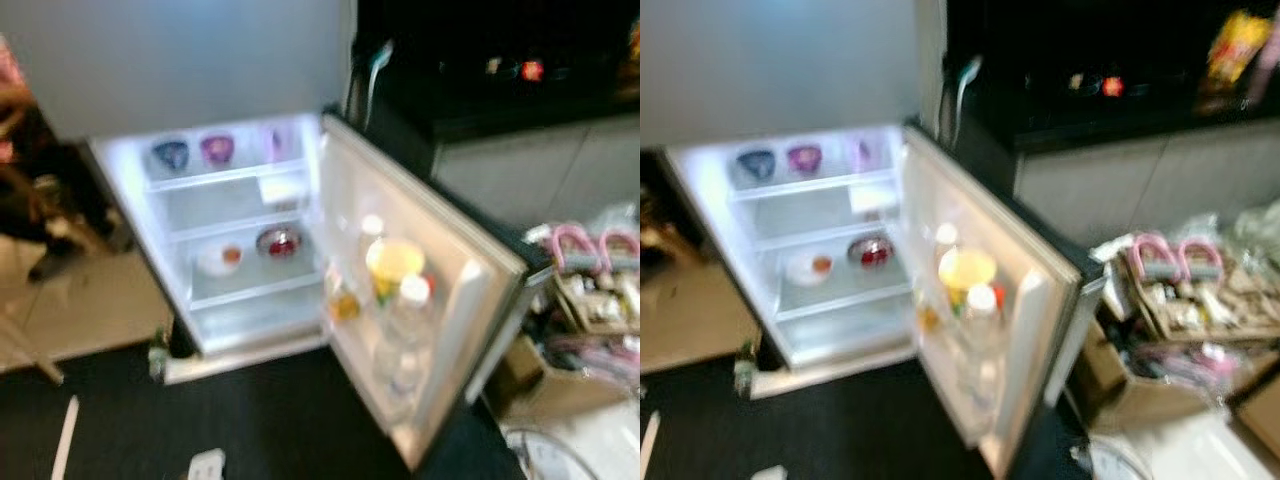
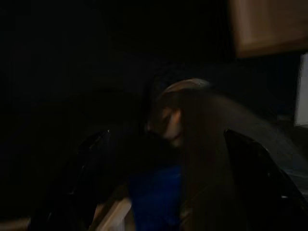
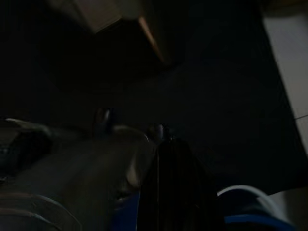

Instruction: Restocking fridge

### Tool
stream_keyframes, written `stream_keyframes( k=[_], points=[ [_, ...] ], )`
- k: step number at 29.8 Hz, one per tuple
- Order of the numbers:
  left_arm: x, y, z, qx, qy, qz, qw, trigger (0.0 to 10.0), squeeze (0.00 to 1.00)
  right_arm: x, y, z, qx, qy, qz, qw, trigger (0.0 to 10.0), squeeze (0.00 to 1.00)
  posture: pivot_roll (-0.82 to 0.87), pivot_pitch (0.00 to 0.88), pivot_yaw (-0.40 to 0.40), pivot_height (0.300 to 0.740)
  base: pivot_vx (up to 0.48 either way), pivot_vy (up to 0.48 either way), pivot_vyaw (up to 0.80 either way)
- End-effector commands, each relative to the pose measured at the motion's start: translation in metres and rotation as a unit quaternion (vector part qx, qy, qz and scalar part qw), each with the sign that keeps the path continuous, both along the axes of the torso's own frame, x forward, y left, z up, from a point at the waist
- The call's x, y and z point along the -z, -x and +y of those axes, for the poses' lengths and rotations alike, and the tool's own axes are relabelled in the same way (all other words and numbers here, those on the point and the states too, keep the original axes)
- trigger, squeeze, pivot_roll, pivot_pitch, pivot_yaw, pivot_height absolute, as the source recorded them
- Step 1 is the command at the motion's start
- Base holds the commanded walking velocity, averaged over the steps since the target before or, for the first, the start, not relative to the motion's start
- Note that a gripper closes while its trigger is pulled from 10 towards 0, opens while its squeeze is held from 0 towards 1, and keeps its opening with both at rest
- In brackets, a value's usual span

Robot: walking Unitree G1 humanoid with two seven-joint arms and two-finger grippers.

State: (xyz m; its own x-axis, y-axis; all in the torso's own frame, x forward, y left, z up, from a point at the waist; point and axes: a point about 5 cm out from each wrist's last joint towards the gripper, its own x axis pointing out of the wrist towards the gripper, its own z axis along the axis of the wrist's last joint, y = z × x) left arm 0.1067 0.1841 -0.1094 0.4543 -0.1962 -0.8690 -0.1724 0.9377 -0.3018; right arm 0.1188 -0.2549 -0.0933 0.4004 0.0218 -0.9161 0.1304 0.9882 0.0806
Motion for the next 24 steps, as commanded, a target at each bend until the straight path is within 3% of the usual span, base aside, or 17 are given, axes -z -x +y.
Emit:
stream_keyframes(
  k=[1, 7, 13, 16, 19, 24],
  points=[
    [0.003, 0.010, -0.003, 0.011, 0.000, 0.019, 1.000, 10.0, 0.00, -0.001, -0.003, -0.001, -0.001, 0.009, -0.004, 1.000, 10.0, 0.00, -0.04, 0.045, 0.034, 0.740, 0.000, 0.000, 0.70],
    [0.003, 0.012, -0.001, 0.050, -0.006, 0.018, 0.999, 10.0, 0.00, -0.001, -0.001, -0.004, 0.006, 0.022, 0.005, 1.000, 10.0, 0.00, -0.04, 0.045, 0.034, 0.740, 0.000, -0.155, 0.00],
    [0.003, 0.014, 0.000, 0.048, -0.013, 0.023, 0.998, 10.0, 0.00, -0.001, 0.000, -0.006, 0.007, 0.033, 0.010, 0.999, 10.0, 0.00, -0.04, 0.046, 0.033, 0.740, 0.000, -0.465, 0.00],
    [0.004, 0.015, 0.001, 0.036, -0.011, 0.025, 0.999, 10.0, 0.00, -0.004, 0.000, -0.017, 0.028, 0.074, 0.009, 0.997, 10.0, 0.00, -0.04, 0.044, 0.032, 0.740, 0.000, 0.000, 0.00],
    [0.004, 0.015, 0.001, 0.037, -0.012, 0.025, 0.999, 10.0, 0.00, -0.005, -0.002, -0.021, 0.038, 0.083, 0.004, 0.996, 10.0, 0.00, -0.04, 0.044, 0.032, 0.740, 0.000, 0.000, 0.00],
    [0.004, 0.014, 0.000, 0.038, -0.010, 0.024, 0.999, 10.0, 0.00, -0.019, -0.025, -0.035, 0.067, 0.109, -0.046, 0.991, 10.0, 0.00, -0.04, 0.042, 0.031, 0.740, 0.000, 0.000, 0.00]
  ],
)
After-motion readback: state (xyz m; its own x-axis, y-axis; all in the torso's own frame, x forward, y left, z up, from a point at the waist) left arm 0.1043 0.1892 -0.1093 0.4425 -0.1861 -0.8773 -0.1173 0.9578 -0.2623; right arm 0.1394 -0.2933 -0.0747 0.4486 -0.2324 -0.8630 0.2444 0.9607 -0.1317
